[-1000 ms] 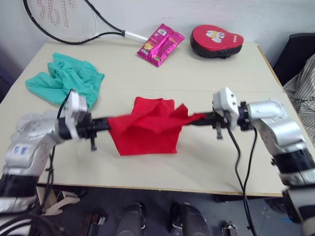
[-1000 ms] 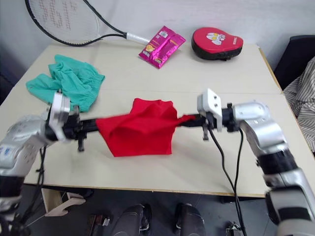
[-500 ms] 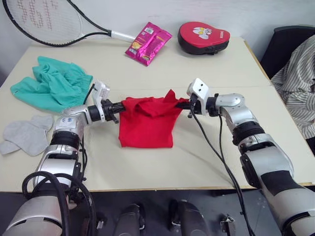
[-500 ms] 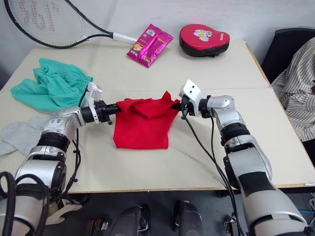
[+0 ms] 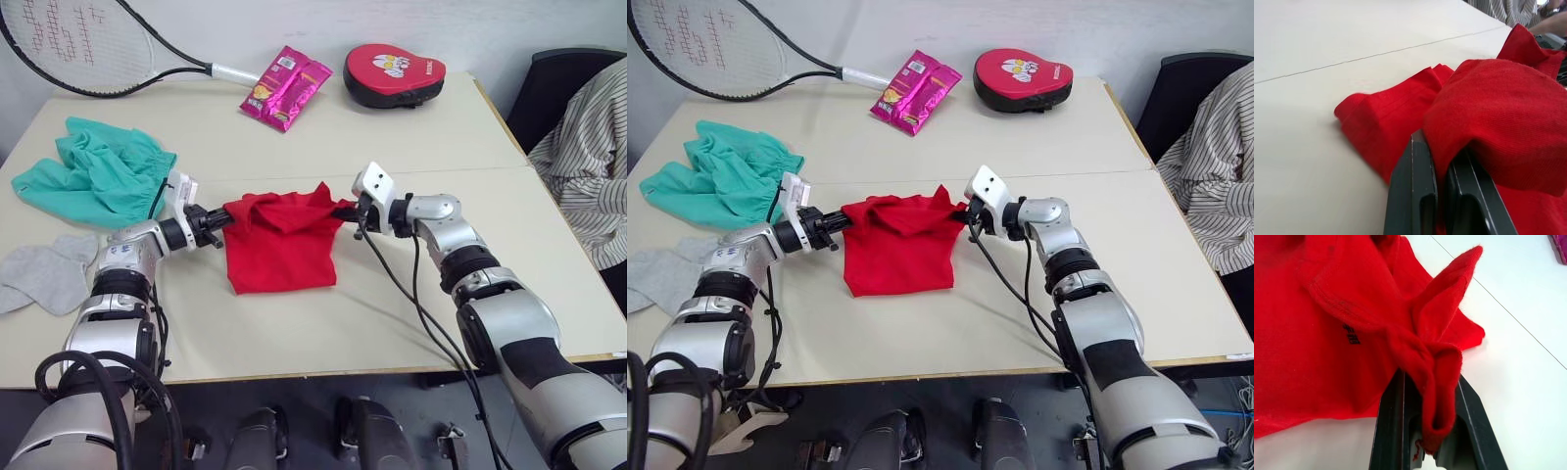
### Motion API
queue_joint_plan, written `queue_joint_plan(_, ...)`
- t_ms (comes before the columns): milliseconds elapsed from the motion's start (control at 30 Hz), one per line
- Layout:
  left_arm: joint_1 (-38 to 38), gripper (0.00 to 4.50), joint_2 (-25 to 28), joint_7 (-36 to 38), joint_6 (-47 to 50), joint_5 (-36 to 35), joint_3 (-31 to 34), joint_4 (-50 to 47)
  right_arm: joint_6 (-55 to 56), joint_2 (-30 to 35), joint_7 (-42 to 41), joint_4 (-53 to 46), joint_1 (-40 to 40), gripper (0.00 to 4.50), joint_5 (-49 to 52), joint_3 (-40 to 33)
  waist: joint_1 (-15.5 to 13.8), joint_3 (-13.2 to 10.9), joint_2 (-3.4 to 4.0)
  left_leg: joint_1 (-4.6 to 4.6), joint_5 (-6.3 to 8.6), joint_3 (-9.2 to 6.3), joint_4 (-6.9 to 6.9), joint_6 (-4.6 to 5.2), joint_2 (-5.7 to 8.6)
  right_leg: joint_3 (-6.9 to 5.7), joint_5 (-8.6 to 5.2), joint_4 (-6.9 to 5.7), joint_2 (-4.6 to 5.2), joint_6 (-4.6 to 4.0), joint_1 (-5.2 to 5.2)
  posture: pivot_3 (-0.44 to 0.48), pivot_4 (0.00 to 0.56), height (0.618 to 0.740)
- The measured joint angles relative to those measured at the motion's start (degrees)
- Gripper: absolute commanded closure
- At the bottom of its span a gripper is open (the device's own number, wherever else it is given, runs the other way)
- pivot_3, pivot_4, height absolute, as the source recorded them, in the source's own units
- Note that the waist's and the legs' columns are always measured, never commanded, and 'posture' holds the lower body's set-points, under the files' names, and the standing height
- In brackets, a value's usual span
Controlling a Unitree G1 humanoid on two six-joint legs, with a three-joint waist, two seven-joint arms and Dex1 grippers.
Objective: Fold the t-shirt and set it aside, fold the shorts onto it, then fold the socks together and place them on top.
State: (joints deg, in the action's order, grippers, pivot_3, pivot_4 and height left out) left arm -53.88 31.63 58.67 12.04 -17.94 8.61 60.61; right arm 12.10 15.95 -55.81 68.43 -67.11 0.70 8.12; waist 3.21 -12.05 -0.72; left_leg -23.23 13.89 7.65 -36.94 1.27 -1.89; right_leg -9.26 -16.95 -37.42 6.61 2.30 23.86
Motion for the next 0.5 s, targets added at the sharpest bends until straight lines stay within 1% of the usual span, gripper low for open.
queue_joint_plan(100, 1.1, 4.47, -0.1, -0.7, 1.0, 0.4, 0.0, -1.4, -0.9, -0.7, 1.9, 1.6, -1.3, 4.50, -1.4, 0.0, 0.0, 0.0, 0.00, 0.01, 0.00, -0.01, -0.02, 0.00, 0.00, 0.01, 0.00, -0.03, 0.01, 0.00, 0.00, 0.000, 0.150, 0.740)
queue_joint_plan(167, 1.3, 3.93, -0.4, -2.3, 1.1, 0.8, 0.0, -1.4, -2.2, -1.3, 3.2, 2.3, -1.4, 4.50, -1.6, -0.8, 0.0, 0.0, -0.01, 0.00, 0.00, -0.01, -0.01, 0.00, 0.00, 0.01, 0.00, -0.02, 0.02, 0.00, 0.00, 0.000, 0.150, 0.740)
queue_joint_plan(200, 1.3, 3.69, -0.7, -3.4, 1.1, 1.0, 0.1, -1.4, -3.0, -1.6, 3.7, 2.9, -1.4, 4.02, -1.5, -1.6, 0.0, 0.0, -0.01, 0.00, 0.00, -0.01, -0.02, 0.00, 0.00, 0.01, 0.00, -0.02, 0.02, 0.00, 0.00, 0.000, 0.150, 0.740)
queue_joint_plan(233, 1.3, 3.32, -0.9, -4.5, 1.0, 1.2, 0.3, -1.3, -3.6, -1.9, 4.4, 3.4, -1.4, 3.77, -1.3, -2.4, 0.0, 0.0, -0.01, 0.00, 0.00, -0.01, -0.01, 0.00, 0.00, 0.01, 0.00, -0.02, 0.03, 0.00, 0.00, 0.000, 0.150, 0.740)
queue_joint_plan(367, -0.2, 2.04, -1.2, -8.9, -0.5, 2.2, 1.2, 0.5, -5.0, -2.6, 8.8, 4.1, -1.9, 2.41, -0.9, -5.5, 0.1, 0.0, -0.01, 0.00, 0.00, 0.00, 0.00, 0.00, 0.00, 0.02, 0.00, -0.02, 0.03, -0.01, 0.01, 0.000, 0.150, 0.740)
queue_joint_plan(400, -0.7, 1.78, -1.2, -10.0, -1.1, 2.3, 1.7, 1.0, -5.7, -2.8, 10.1, 4.1, -2.3, 2.11, -0.3, -6.7, 0.1, 0.0, -0.01, 0.00, 0.00, 0.00, 0.00, -0.01, -0.01, 0.03, 0.00, -0.02, 0.03, -0.01, 0.01, 0.000, 0.150, 0.740)
queue_joint_plan(500, -1.9, 0.74, -1.2, -14.1, -3.5, 2.4, 3.4, 1.9, -8.8, -3.6, 13.2, 4.1, -3.4, 0.99, 2.4, -10.9, 0.1, 0.0, -0.01, 0.00, 0.00, -0.01, 0.01, -0.01, -0.01, 0.02, 0.00, -0.01, 0.03, -0.01, 0.01, 0.000, 0.150, 0.740)
